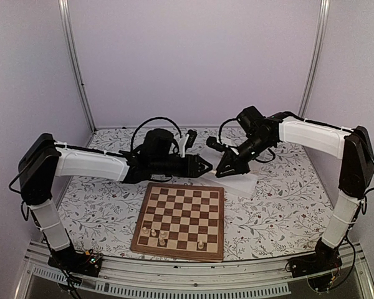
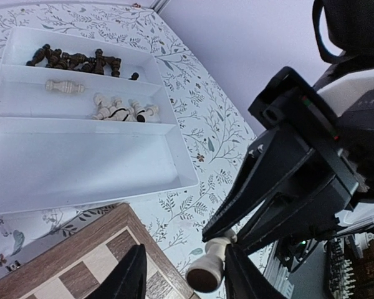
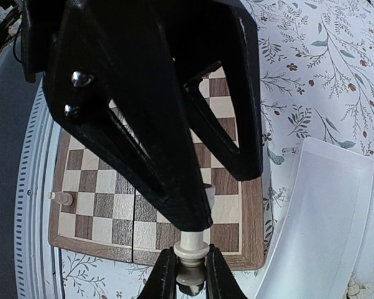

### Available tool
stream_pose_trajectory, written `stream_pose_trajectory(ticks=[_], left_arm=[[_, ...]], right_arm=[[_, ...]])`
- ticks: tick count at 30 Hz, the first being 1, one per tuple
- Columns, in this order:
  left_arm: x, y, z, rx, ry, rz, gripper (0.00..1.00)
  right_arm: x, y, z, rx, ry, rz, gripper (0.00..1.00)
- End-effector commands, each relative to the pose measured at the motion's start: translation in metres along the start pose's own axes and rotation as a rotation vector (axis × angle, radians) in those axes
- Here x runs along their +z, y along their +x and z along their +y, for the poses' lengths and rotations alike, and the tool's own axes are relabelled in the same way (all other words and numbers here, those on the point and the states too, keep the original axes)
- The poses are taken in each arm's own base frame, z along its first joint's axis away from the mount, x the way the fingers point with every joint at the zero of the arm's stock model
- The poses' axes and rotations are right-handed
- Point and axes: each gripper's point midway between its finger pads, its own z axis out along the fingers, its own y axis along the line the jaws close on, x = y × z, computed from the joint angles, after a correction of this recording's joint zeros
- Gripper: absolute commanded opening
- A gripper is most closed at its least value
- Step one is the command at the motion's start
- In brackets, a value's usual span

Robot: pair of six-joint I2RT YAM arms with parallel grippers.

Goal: Set up the chess pieces on the board
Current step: Place the chess piece on the chessboard.

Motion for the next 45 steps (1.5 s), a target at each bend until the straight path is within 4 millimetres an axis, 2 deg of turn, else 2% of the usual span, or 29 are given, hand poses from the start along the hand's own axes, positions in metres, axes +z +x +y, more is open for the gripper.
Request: stream_pose_trajectory(ticks=[1,8,17,19,21,22,24,27,32,34,39,45], left_arm=[[0.005,-0.008,-0.009,0.0,0.073,-0.004,0.41],[0.011,-0.001,-0.015,-0.022,0.135,0.025,0.31],[0.007,-0.004,-0.024,-0.016,0.184,0.005,0.08],[0.004,-0.009,-0.028,-0.014,0.2,-0.02,0.06],[-0.001,-0.016,-0.032,-0.008,0.212,-0.057,0.05],[-0.005,-0.024,-0.036,-0.001,0.221,-0.094,0.03],[-0.014,-0.033,-0.039,-0.011,0.238,-0.16,0.03],[-0.027,-0.051,-0.049,-0.023,0.281,-0.271,0.02],[-0.037,-0.07,-0.06,-0.016,0.299,-0.399,0.02],[-0.039,-0.073,-0.064,-0.007,0.299,-0.434,0.02],[-0.047,-0.085,-0.075,-0.028,0.353,-0.52,0.02],[-0.044,-0.089,-0.086,-0.018,0.385,-0.544,0.02]], right_arm=[[-0.012,-0.015,0.012,-0.051,-0.006,-0.044,0.13],[-0.011,-0.013,0.012,-0.048,-0.003,-0.042,0.13],[-0.011,-0.013,0.011,-0.047,-0.001,-0.039,0.14],[-0.017,-0.018,0.008,-0.048,0.014,-0.049,0.22],[-0.032,-0.028,0.0,-0.038,0.046,-0.093,0.4],[-0.043,-0.035,-0.004,-0.016,0.052,-0.132,0.45],[-0.073,-0.057,-0.006,-0.01,0.038,-0.261,0.49],[-0.109,-0.078,-0.01,0.036,0.046,-0.418,0.56],[-0.135,-0.103,0.003,0.096,0.026,-0.561,0.58],[-0.135,-0.106,0.003,0.155,-0.013,-0.58,0.58],[-0.119,-0.098,0.003,0.277,-0.118,-0.594,0.57],[-0.105,-0.096,0.009,0.311,-0.173,-0.592,0.57]])
